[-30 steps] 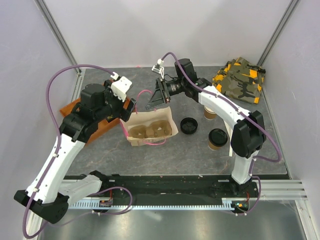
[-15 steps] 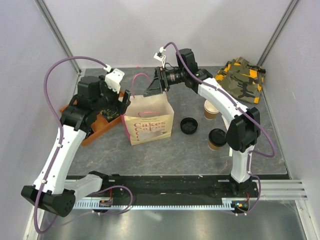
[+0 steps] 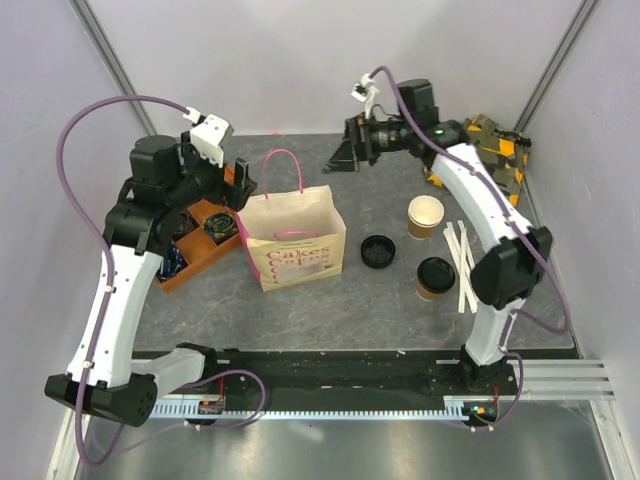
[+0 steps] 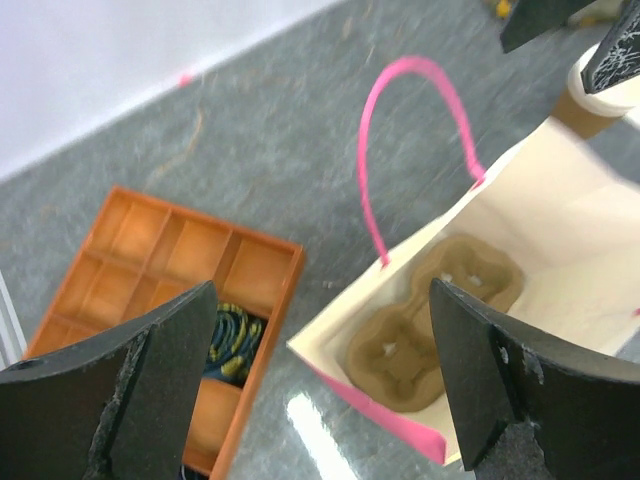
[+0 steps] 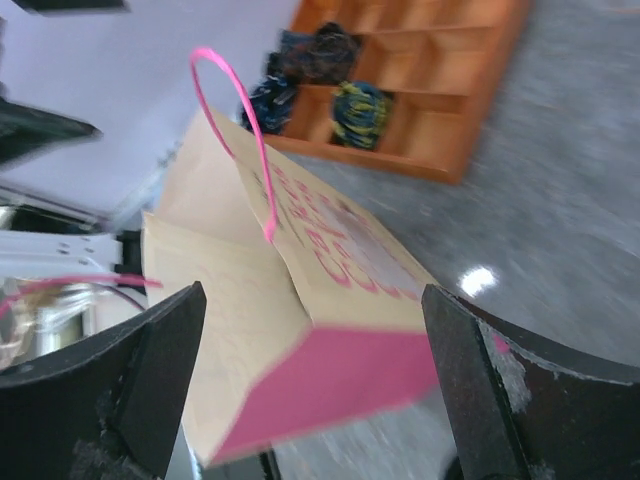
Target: Pack the takeout coffee
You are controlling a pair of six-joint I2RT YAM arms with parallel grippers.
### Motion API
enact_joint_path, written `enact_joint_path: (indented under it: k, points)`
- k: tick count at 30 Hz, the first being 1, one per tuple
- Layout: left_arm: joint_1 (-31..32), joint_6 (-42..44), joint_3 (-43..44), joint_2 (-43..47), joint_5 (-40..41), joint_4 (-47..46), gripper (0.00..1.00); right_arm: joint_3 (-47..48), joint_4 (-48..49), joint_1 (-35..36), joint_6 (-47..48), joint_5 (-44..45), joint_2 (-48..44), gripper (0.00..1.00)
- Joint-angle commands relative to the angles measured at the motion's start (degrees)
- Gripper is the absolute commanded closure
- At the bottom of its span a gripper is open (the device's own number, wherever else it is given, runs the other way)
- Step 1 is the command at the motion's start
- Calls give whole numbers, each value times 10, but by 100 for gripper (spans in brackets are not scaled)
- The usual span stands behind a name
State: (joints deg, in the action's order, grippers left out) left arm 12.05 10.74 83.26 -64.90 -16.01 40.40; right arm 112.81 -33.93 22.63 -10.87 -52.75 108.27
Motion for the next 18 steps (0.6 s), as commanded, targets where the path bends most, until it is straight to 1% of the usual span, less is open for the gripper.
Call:
enact_joint_path:
  k: [1,2,3,4,5,6,7,8,9,10,11,13,15,16,18]
  points:
    - [-3,-13,61,7,-74,-17,6,-5,-194,-37,192,70,-138,2]
    - [-3,-13,66,10,-88,-18,5,-48,-215,-39,212,95,-159,2]
    - [-3,-9,69,11,-121,-17,5,-72,-248,-43,226,114,-204,2]
    - [-3,-6,73,13,-136,-16,3,-96,-263,-50,239,154,-226,2]
    - [-3,-3,76,14,-147,-16,2,-147,-274,-50,259,178,-249,2]
    - [-3,1,78,14,-168,-15,2,-172,-296,-52,264,202,-290,2]
    - [-2,8,81,14,-177,-13,0,-196,-308,-54,273,247,-311,2]
    - [-1,12,81,13,-197,-11,0,-243,-321,-56,297,265,-329,2]
    - [-1,21,80,12,-206,-9,0,-266,-345,-59,312,306,-367,2]
    - [1,30,77,11,-219,-5,0,-309,-354,-60,318,324,-386,2]
    - [4,38,69,10,-229,0,0,-326,-373,-64,327,340,-415,2]
    - [5,39,57,10,-221,5,0,-367,-390,-68,338,372,-438,2]
    - [3,18,46,7,-210,4,0,-392,-403,-68,355,390,-466,2]
    - [3,5,44,6,-211,2,0,-421,-407,-69,359,410,-472,2]
    - [4,-19,37,4,-232,-2,0,-448,-402,-70,378,418,-484,2]
